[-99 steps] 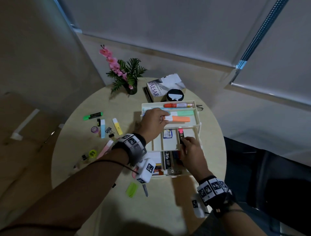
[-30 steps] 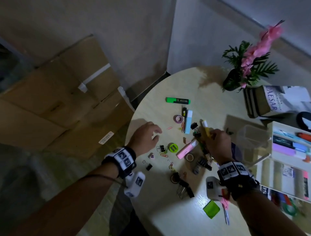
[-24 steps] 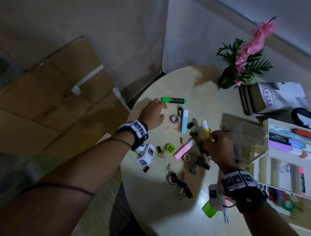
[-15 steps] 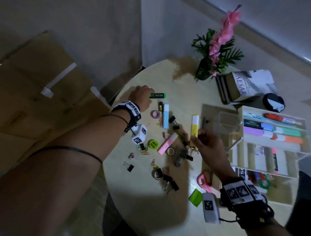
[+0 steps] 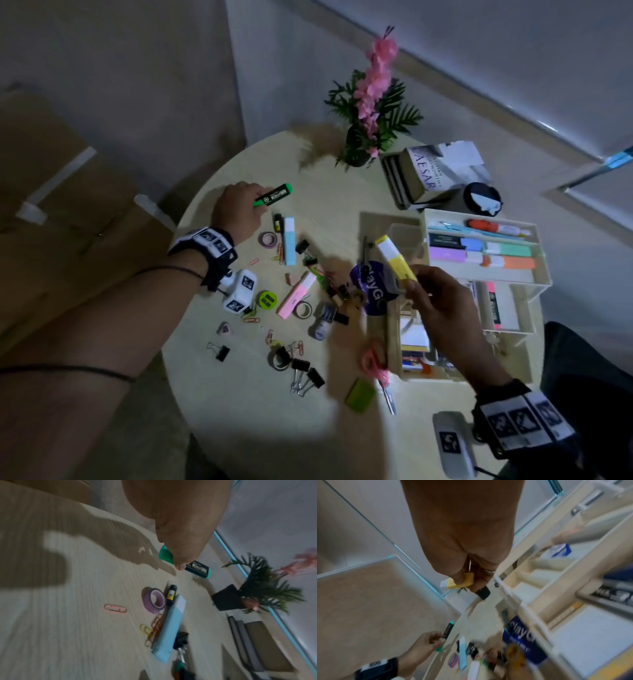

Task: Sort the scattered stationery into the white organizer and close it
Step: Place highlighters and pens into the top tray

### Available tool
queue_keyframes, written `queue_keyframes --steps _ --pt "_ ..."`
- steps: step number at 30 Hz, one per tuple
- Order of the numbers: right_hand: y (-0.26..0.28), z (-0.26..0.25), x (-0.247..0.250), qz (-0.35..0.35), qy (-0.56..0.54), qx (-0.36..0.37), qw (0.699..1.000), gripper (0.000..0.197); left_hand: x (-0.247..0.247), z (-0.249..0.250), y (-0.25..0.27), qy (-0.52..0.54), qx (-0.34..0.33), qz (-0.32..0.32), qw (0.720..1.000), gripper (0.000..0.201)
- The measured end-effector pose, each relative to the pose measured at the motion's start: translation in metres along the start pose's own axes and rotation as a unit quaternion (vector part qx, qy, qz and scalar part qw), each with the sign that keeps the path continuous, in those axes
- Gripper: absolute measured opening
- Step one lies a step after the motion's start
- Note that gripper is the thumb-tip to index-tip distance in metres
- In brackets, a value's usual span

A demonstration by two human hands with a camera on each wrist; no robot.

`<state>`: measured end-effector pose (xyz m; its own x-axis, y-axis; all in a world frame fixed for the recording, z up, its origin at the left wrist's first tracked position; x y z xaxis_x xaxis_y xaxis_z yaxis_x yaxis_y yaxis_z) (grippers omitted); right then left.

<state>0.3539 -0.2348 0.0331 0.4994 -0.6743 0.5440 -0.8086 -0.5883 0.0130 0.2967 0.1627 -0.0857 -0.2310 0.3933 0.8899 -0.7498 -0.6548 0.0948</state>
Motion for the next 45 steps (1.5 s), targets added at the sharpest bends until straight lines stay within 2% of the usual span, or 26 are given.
queue_keyframes --steps 3,7,12,17,22,28,32,37,40,43,45 --pt "-0.006 0.016 0.058 0.034 0.086 0.011 0.996 0.017 0.014 0.015 0.02 0.041 -0.042 0.022 0.998 0.03" --pt "-0.02 0.054 0.144 0.08 0.165 0.035 0.982 0.018 0.025 0.05 0.054 0.116 -0.096 0.003 0.989 0.031" --pt "-0.03 0.107 0.206 0.034 0.232 0.022 0.972 0.019 0.028 0.119 0.113 0.167 -0.173 -0.025 0.97 0.03" --pt "-0.029 0.133 0.206 0.039 0.2 0.023 0.979 0.017 0.017 0.186 0.17 0.197 -0.209 -0.082 0.954 0.03" --pt "-0.031 0.141 0.203 0.016 0.201 0.022 0.979 0.016 0.002 0.223 0.204 0.193 -0.22 -0.109 0.95 0.034" --pt "-0.037 0.143 0.202 0.032 0.25 0.065 0.966 0.02 -0.008 0.254 0.227 0.173 -0.222 -0.104 0.954 0.032" --pt "-0.036 0.144 0.199 0.057 0.249 0.072 0.964 0.017 -0.017 0.28 0.234 0.161 -0.236 -0.108 0.952 0.023" --pt "-0.034 0.149 0.199 0.078 0.259 0.078 0.96 0.023 -0.029 0.308 0.242 0.159 -0.251 -0.122 0.947 0.018" --pt "-0.035 0.146 0.198 0.065 0.25 0.133 0.957 0.02 -0.037 0.32 0.244 0.163 -0.25 -0.127 0.946 0.017" --pt "-0.031 0.143 0.19 0.004 0.281 0.22 0.934 0.018 -0.041 0.33 0.245 0.165 -0.247 -0.131 0.946 0.016" --pt "-0.029 0.144 0.187 -0.013 0.296 0.228 0.927 0.018 -0.041 0.335 0.243 0.172 -0.244 -0.13 0.945 0.016"
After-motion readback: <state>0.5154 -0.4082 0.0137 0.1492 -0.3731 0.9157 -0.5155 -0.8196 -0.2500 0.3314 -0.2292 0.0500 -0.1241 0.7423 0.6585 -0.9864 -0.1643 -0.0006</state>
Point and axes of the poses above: each hand's wrist, its own y-axis away from the middle knuckle, its own x-axis out of the back of the hand, z = x × y, the point moved 2 cm from there along -y, towards the middle knuckle, and after that the axes turned 8 degrees about x, right-handed, at the moved point
